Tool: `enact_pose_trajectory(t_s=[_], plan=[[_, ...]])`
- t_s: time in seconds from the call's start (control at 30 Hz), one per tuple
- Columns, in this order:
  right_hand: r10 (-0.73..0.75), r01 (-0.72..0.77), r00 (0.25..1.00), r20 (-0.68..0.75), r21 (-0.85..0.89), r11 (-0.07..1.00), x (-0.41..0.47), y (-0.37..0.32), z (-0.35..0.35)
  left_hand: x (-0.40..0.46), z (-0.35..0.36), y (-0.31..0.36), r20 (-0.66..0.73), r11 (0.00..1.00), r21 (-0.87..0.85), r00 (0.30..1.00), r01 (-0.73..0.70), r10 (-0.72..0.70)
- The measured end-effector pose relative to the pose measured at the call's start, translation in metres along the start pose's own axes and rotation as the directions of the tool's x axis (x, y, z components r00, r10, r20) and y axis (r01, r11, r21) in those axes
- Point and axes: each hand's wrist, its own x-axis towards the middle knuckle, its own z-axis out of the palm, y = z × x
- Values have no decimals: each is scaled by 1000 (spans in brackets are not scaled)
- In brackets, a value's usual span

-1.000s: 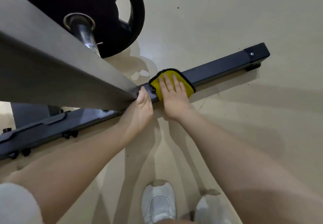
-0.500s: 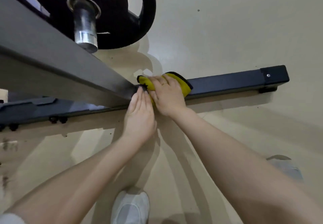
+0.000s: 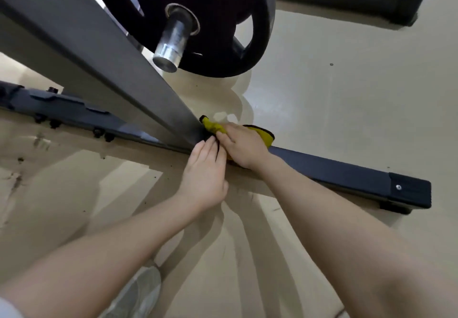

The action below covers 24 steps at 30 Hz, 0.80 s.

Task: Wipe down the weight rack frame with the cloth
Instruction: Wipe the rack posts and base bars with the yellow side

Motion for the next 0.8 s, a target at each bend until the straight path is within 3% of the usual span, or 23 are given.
enact_pose_trajectory(t_s=[0.1,0.17,0.23,0.3,0.4,0.53,0.67,0.8], plan=[[148,-155,972,183,24,988,-7,37,-27,-2,0,2,44,1000,-20,999,0,1],[309,-302,938,156,-67,951,-30,64,-42,-1,-1,2,72,999,-35,997,6,-4],[366,-348,925,100,-163,923,-41,72,-49,2,2,-1,102,1000,-4,995,-3,4],[259,-238,962,89,-195,951,-34,57,-39,1,4,-3,129,999,38,991,-31,26],[-69,74,997,33,-196,978,-15,21,-2,0,4,-3,112,999,40,993,-37,32],[-183,197,980,73,-307,931,-30,45,-8,0,-5,-1,176,1000,1,984,-15,15],[-120,115,993,13,-394,912,-75,76,-17,3,-9,-1,209,999,38,978,-13,5],[43,-66,994,-103,-231,971,-47,36,2,3,-2,7,195,995,94,979,32,-50]])
